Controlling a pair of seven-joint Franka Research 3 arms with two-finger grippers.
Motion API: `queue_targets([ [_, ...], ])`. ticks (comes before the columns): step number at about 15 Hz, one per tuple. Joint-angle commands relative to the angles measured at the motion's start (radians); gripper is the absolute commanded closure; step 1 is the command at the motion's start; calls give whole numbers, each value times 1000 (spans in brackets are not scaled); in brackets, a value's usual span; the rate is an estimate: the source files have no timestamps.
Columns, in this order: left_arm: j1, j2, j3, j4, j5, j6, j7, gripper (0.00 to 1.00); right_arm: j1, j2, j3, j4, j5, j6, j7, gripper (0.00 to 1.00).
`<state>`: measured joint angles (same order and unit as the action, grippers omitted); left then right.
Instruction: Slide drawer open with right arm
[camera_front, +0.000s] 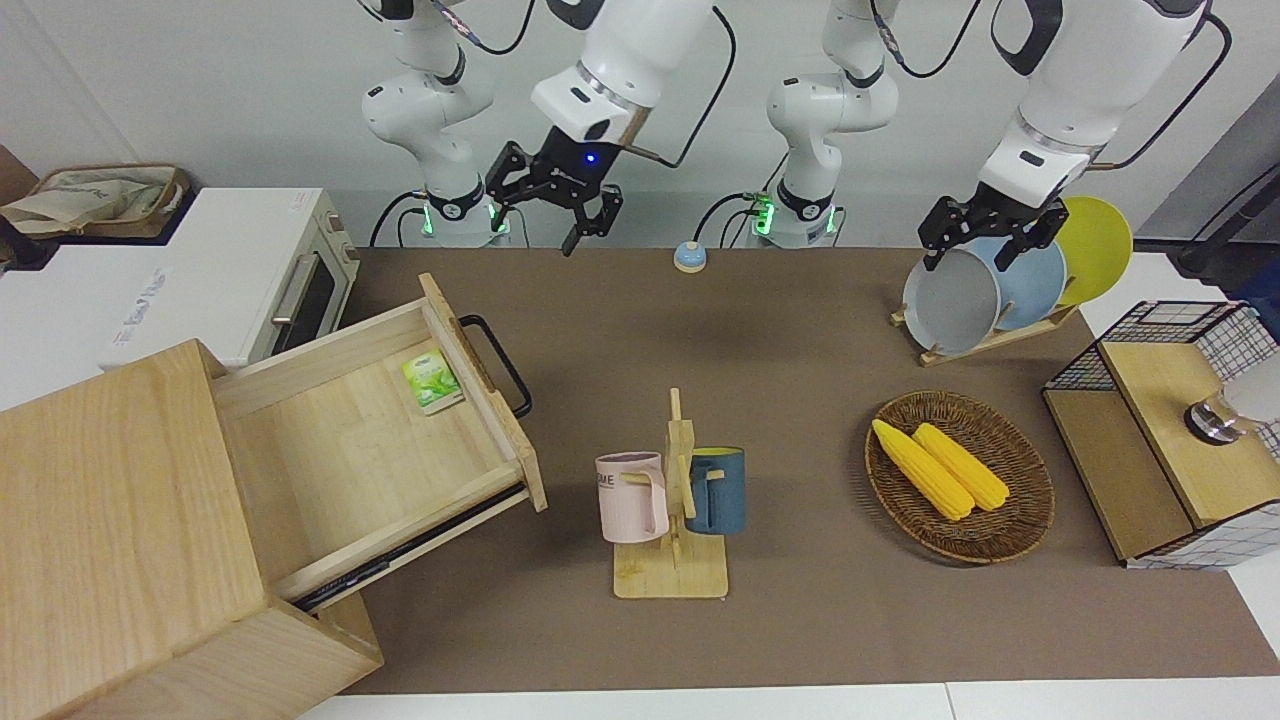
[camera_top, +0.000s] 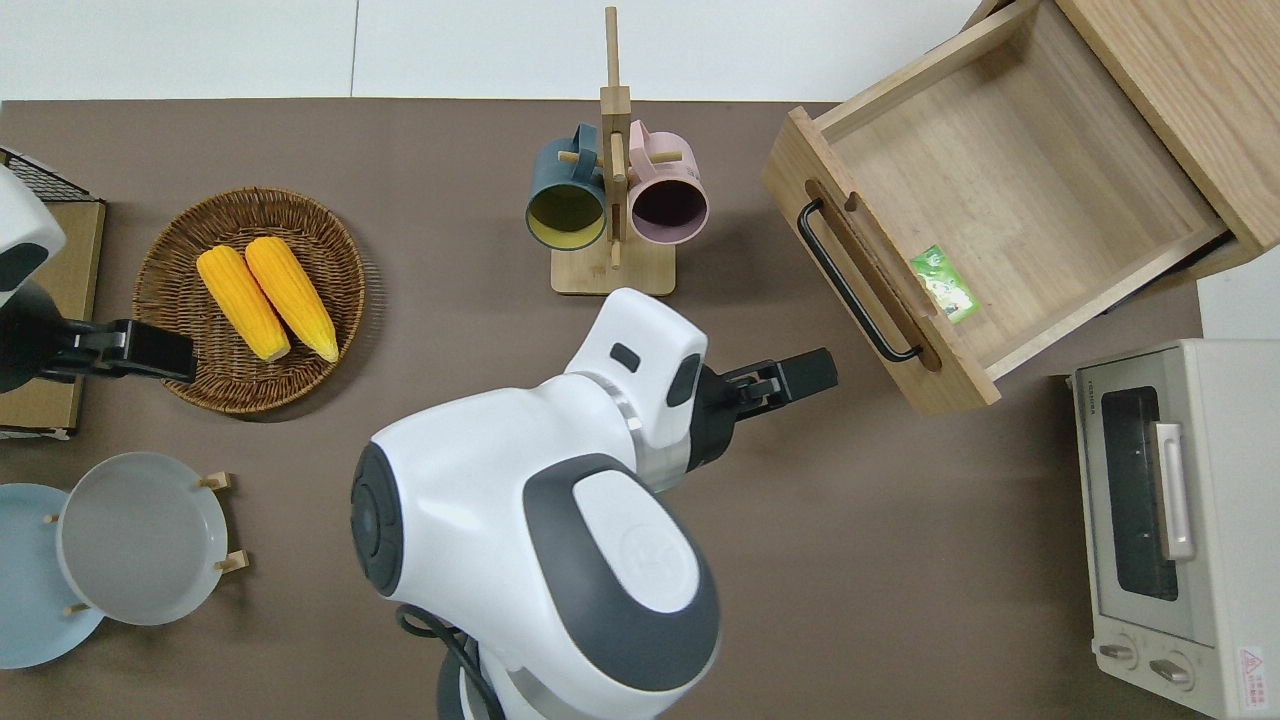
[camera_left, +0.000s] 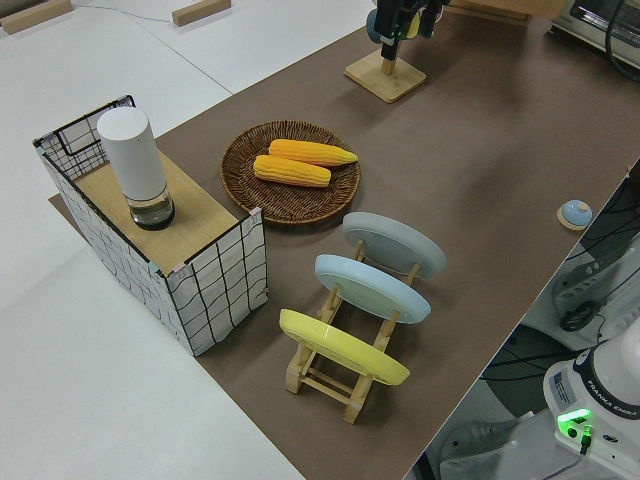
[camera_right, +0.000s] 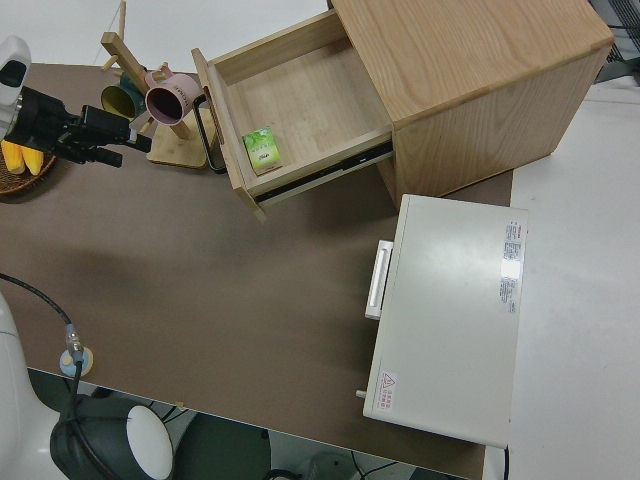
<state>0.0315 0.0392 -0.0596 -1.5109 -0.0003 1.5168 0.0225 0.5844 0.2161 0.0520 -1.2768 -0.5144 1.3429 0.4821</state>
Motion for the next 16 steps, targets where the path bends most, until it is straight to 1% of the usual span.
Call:
queue_targets([
  [1,4,11,-6,26,17,-20,10,7,-248,-101,148,-29,160,54,-28,13],
  [2,4,11,-6,26,17,-20,10,7,-343,-116,205,-29,196,58,-42,13],
  [3,4,11,-6,24,17,-20,10,7,-404,-126,244,-27,220,58,-59,13],
  [5,4,11,-6,24,17,-20,10,7,-529,-138,310,-27,282,61,-91,13],
  [7,4,11,-6,26,17,-20,10,7,-650,-147,356,-29,359,97,-126,13],
  [8,4,11,-6,26,17,-20,10,7,-699,-147,365,-30,403,107,-149,13],
  [9,4,11,-6,26,17,-20,10,7,-740,-147,367,-33,446,117,-177,13],
  [11,4,11,-6,24,17,-20,10,7,-802,-146,367,-39,516,148,-236,13],
  [13,4,11,-6,24,17,-20,10,7,-840,-144,367,-70,542,185,-295,13],
  [16,4,11,-6,24,17,-20,10,7,-873,-141,365,-125,540,231,-321,13],
])
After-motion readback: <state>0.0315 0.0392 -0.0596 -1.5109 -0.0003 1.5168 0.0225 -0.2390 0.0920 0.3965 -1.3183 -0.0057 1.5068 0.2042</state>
